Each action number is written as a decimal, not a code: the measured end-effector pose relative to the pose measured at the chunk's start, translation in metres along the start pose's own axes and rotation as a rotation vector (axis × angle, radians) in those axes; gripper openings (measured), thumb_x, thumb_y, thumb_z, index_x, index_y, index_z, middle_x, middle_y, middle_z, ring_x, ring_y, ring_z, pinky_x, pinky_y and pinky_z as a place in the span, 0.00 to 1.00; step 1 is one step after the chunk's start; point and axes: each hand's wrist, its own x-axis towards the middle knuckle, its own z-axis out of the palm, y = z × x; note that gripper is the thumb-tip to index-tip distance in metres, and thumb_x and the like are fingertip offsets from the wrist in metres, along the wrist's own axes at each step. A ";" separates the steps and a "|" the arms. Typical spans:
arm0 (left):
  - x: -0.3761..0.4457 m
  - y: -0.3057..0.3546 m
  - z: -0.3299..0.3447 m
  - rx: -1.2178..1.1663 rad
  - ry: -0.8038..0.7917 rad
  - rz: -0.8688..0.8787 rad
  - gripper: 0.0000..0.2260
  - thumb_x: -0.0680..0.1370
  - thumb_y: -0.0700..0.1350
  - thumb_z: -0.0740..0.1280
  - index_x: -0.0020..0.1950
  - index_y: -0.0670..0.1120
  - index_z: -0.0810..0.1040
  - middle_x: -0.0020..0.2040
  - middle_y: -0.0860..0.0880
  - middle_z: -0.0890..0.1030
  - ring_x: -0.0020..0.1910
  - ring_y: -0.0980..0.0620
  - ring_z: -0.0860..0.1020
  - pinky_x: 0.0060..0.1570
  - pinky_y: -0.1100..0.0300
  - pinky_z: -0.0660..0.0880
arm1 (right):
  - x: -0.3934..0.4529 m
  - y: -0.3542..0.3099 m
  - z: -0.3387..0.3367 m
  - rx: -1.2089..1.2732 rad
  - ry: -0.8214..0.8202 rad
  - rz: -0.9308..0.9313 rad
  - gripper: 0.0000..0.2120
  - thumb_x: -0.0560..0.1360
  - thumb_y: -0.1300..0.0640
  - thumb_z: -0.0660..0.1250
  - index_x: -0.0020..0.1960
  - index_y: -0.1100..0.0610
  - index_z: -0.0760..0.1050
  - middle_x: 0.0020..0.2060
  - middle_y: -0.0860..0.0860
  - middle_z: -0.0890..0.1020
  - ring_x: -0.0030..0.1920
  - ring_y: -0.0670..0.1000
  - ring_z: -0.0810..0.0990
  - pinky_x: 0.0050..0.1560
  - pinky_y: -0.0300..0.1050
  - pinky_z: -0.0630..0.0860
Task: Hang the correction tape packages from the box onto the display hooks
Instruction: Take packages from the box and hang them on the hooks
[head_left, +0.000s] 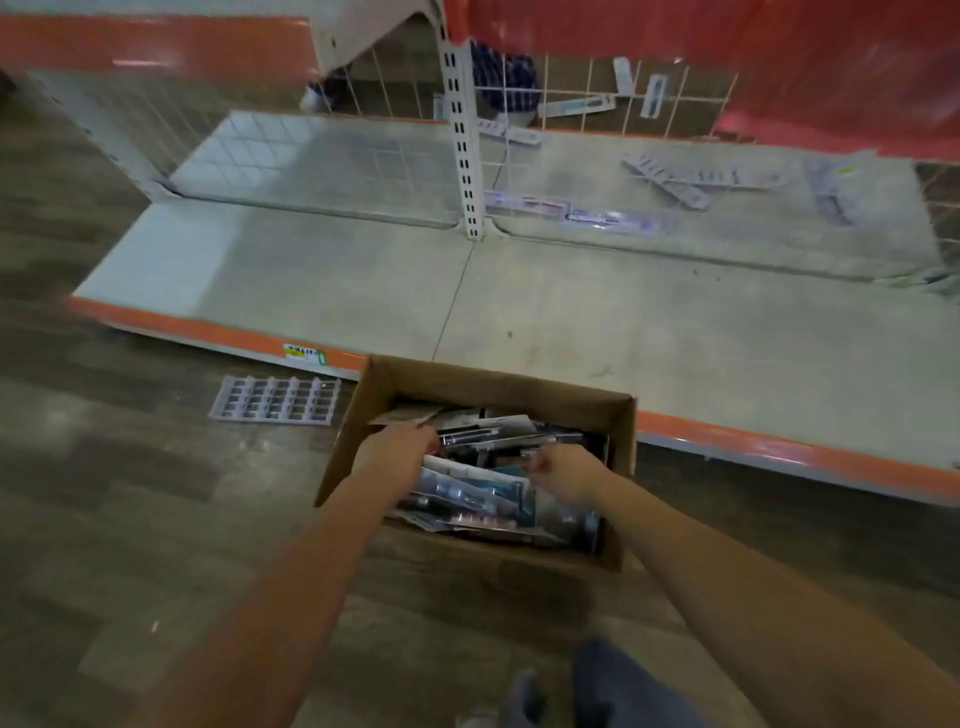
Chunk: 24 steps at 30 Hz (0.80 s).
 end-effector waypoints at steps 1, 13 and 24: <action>0.009 -0.002 0.011 0.029 -0.008 0.007 0.14 0.78 0.45 0.65 0.63 0.50 0.73 0.62 0.48 0.75 0.59 0.48 0.74 0.59 0.53 0.73 | 0.014 0.004 0.011 0.008 0.018 -0.025 0.08 0.78 0.57 0.62 0.56 0.56 0.75 0.51 0.53 0.79 0.51 0.51 0.77 0.55 0.46 0.75; 0.056 -0.020 0.069 0.170 -0.007 -0.025 0.14 0.81 0.48 0.60 0.66 0.52 0.74 0.64 0.47 0.75 0.61 0.47 0.74 0.59 0.52 0.74 | 0.095 0.019 0.070 -0.045 0.197 -0.300 0.06 0.77 0.54 0.65 0.52 0.54 0.75 0.50 0.50 0.78 0.50 0.49 0.76 0.52 0.45 0.74; 0.051 -0.043 0.068 -0.348 0.138 0.174 0.03 0.76 0.47 0.68 0.45 0.55 0.77 0.45 0.58 0.78 0.45 0.61 0.76 0.50 0.63 0.74 | 0.088 0.037 0.061 0.119 0.265 -0.396 0.05 0.78 0.56 0.63 0.43 0.49 0.71 0.43 0.47 0.76 0.44 0.44 0.76 0.44 0.38 0.73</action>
